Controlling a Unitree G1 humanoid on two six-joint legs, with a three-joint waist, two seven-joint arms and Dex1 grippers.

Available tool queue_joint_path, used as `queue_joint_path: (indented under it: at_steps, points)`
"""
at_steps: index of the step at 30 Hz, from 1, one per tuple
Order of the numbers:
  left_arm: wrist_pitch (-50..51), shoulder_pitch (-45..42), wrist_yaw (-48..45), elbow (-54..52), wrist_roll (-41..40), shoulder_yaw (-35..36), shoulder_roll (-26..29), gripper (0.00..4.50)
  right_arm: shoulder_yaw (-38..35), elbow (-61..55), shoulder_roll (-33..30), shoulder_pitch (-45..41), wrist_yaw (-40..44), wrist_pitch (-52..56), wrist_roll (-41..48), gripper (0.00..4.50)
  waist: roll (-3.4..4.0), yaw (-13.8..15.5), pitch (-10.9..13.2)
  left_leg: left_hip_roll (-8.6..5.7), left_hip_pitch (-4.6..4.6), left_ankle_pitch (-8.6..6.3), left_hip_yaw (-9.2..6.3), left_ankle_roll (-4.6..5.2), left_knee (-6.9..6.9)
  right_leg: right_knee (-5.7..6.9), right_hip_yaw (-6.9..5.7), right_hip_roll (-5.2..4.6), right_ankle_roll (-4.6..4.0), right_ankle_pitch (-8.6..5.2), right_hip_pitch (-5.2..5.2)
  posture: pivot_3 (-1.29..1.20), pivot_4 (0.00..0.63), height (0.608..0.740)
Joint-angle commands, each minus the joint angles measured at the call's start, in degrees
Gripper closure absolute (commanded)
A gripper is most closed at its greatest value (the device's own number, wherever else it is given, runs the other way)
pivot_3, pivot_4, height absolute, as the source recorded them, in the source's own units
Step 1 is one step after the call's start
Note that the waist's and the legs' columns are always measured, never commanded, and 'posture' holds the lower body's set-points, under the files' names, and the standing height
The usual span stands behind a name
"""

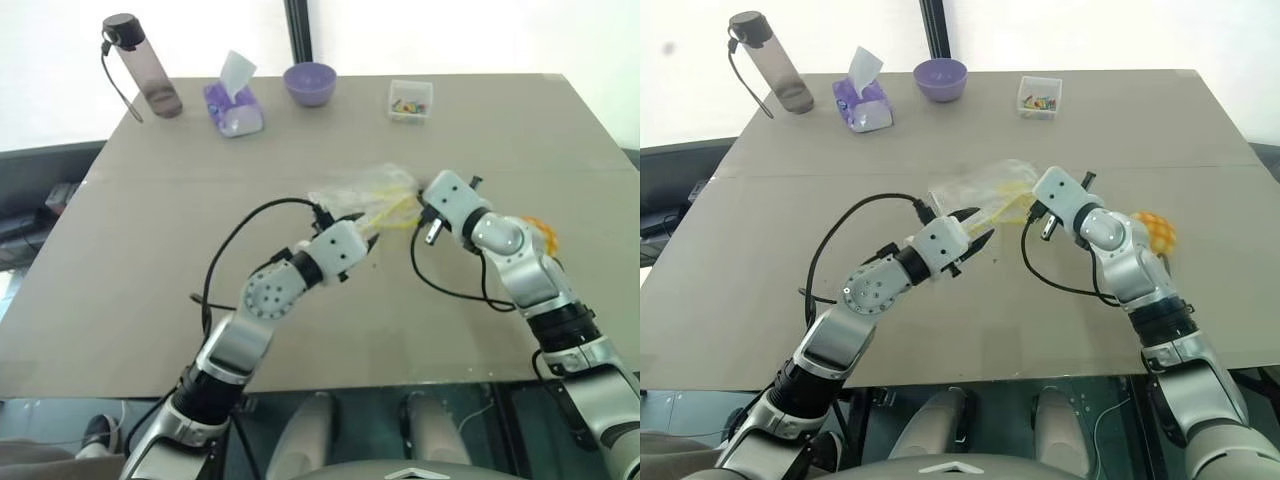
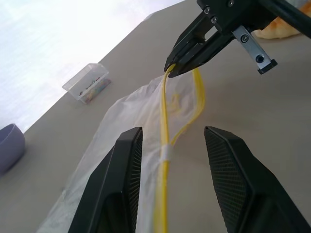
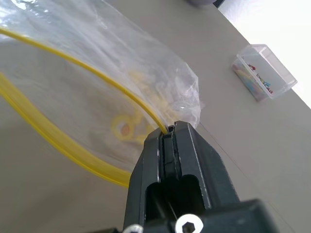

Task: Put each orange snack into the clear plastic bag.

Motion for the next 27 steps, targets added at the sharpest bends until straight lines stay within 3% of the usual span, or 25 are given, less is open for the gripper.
queue_joint_path:
  at_steps: [1,10,19,22,25,27]
  points:
    - [0.6,1.0,0.2,-2.2,1.9,0.6,0.2,2.38,-0.4,-1.3,0.3,-1.4,-1.0,-0.7,-0.2,4.50,0.00,0.0,0.0,0.00,0.00,0.00,0.00,0.00,0.00,0.00,0.00,0.00,0.00,0.00,0.00,0.00,0.150,0.740]
    - [1.6,1.0,2.8,-0.2,7.7,1.5,0.2,2.38,-0.4,-1.9,0.6,-0.8,-0.8,-0.3,-0.2,4.50,0.00,0.1,0.0,0.00,0.00,0.00,-0.01,0.00,0.00,0.00,-0.01,0.00,0.00,0.00,0.00,0.00,0.150,0.740]
    - [2.0,1.2,2.8,0.9,8.6,1.7,-0.2,2.38,-0.3,-1.7,0.7,-1.0,-0.8,-0.6,-0.2,4.50,0.00,0.1,0.0,0.00,0.00,0.00,-0.03,0.00,0.00,0.00,-0.01,0.00,0.00,0.00,0.00,0.00,0.150,0.740]
    - [1.3,0.1,2.9,2.7,8.9,1.5,-0.3,2.96,-0.2,-1.4,0.8,-1.2,-0.8,-0.9,-0.2,4.50,0.00,0.1,0.0,0.00,0.00,0.00,-0.02,0.00,0.00,0.01,-0.01,0.00,0.00,0.00,0.00,0.00,0.150,0.740]
    - [1.0,-1.0,3.1,4.5,9.4,1.4,-0.6,4.31,-0.2,-1.2,0.9,-1.4,-0.7,-1.0,-0.2,4.50,0.00,0.1,0.0,0.00,0.00,0.00,-0.02,0.00,0.00,0.01,-0.02,0.00,0.00,0.00,0.00,0.00,0.150,0.740]
    - [0.7,-1.4,3.3,5.2,9.6,1.5,-0.7,4.42,-0.4,-1.4,1.0,-1.4,-0.6,-0.9,0.1,4.50,0.00,0.1,0.0,-0.01,0.00,0.00,-0.03,0.00,0.01,0.02,-0.01,0.00,0.00,0.00,0.00,0.00,0.150,0.740]
